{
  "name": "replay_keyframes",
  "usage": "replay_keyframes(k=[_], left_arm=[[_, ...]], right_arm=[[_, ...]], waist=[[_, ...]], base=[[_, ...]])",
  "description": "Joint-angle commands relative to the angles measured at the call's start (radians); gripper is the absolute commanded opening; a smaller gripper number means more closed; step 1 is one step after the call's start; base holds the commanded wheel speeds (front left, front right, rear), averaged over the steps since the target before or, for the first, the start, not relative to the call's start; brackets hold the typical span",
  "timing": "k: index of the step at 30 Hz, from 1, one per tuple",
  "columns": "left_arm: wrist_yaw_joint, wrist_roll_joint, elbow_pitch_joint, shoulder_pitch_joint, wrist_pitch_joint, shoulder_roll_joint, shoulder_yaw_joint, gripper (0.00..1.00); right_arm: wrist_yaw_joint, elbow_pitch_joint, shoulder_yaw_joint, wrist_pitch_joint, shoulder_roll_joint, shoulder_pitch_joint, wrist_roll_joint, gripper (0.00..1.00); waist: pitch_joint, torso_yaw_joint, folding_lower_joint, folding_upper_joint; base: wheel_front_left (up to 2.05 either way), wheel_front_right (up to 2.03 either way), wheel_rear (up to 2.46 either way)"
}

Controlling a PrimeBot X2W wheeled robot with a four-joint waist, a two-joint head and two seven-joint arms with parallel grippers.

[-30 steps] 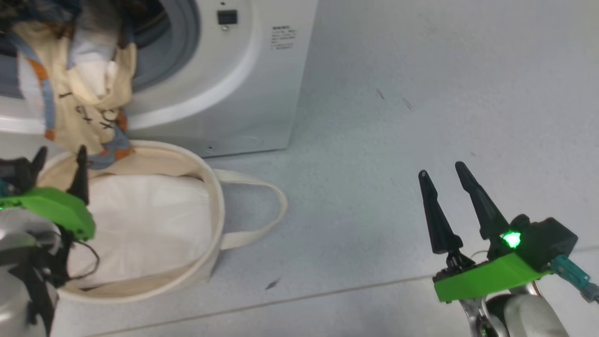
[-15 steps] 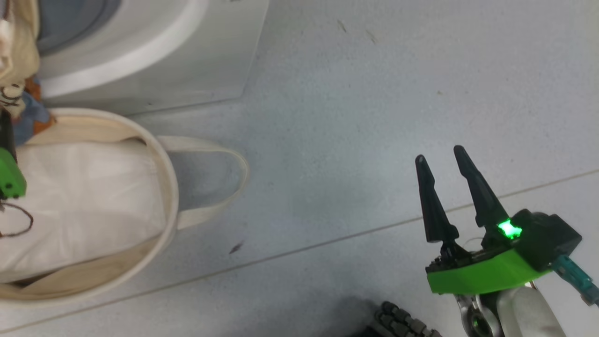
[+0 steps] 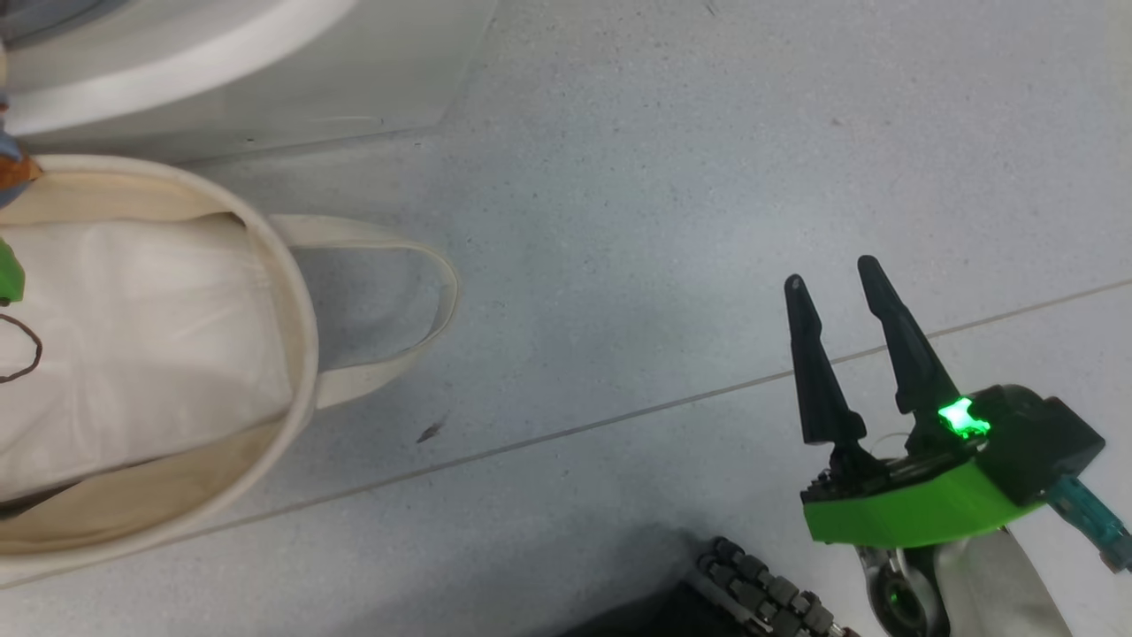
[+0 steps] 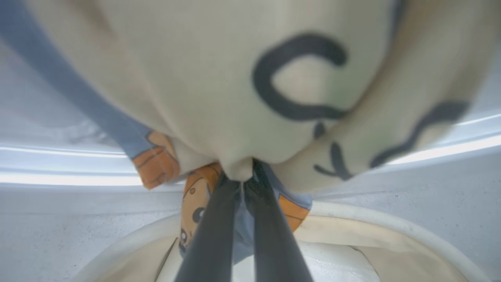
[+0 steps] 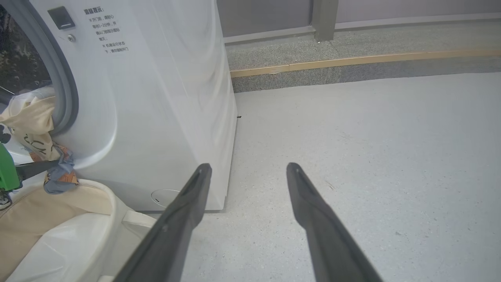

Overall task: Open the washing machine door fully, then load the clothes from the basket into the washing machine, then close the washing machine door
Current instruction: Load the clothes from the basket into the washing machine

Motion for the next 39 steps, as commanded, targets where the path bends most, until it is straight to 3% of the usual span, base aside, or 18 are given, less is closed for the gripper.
replay_keyframes(k=[1, 10, 17, 21, 27, 30, 34, 39], left_arm=[[0.002, -0.023, -0.017, -0.006, -0.026, 0.060, 0.001, 0.00], [0.002, -0.123, -0.093, 0.064, -0.142, 0.072, -0.071, 0.00], [0.002, -0.166, -0.271, 0.164, -0.195, 0.115, -0.091, 0.00], [0.025, -0.174, -0.405, 0.198, -0.200, 0.134, -0.074, 0.00], [0.083, -0.155, -0.565, 0.175, -0.126, 0.174, -0.077, 0.00], [0.090, -0.165, -0.595, 0.123, -0.061, 0.177, -0.078, 0.00], [0.107, -0.142, -0.551, 0.030, 0.021, 0.194, -0.092, 0.00], [0.083, -0.123, -0.431, -0.110, 0.099, 0.185, -0.117, 0.00]], right_arm=[[0.001, -0.021, 0.015, -0.012, -0.006, 0.001, 0.004, 1.00], [0.001, -0.008, 0.008, -0.015, -0.006, 0.002, -0.005, 1.00], [0.001, -0.012, -0.006, 0.003, -0.006, 0.014, -0.019, 1.00], [0.001, -0.014, -0.007, 0.014, -0.006, 0.017, -0.021, 1.00], [0.001, -0.015, 0.006, 0.028, -0.005, 0.013, -0.021, 1.00], [0.001, -0.015, 0.016, 0.029, -0.005, 0.006, -0.017, 1.00], [0.001, -0.007, 0.045, 0.025, -0.005, -0.012, -0.006, 1.00], [0.001, 0.004, 0.058, 0.009, -0.005, -0.026, 0.009, 1.00]], waist=[[-0.007, 0.005, -0.0001, 0.0000], [-0.050, 0.033, -0.0001, 0.0000], [-0.097, 0.068, -0.0001, 0.0000], [-0.125, 0.080, -0.0001, 0.0000], [-0.141, 0.077, -0.0001, 0.0000], [-0.134, 0.066, -0.0001, 0.0000], [-0.113, 0.040, -0.0001, 0.0000], [-0.077, 0.010, -0.0001, 0.0000]], base=[[0.00, 0.00, 0.00], [0.00, 0.00, 0.00], [0.00, 0.00, 0.00], [0.00, 0.00, 0.00], [0.00, 0.00, 0.00], [0.00, 0.00, 0.00], [0.00, 0.00, 0.00], [0.00, 0.00, 0.00]])
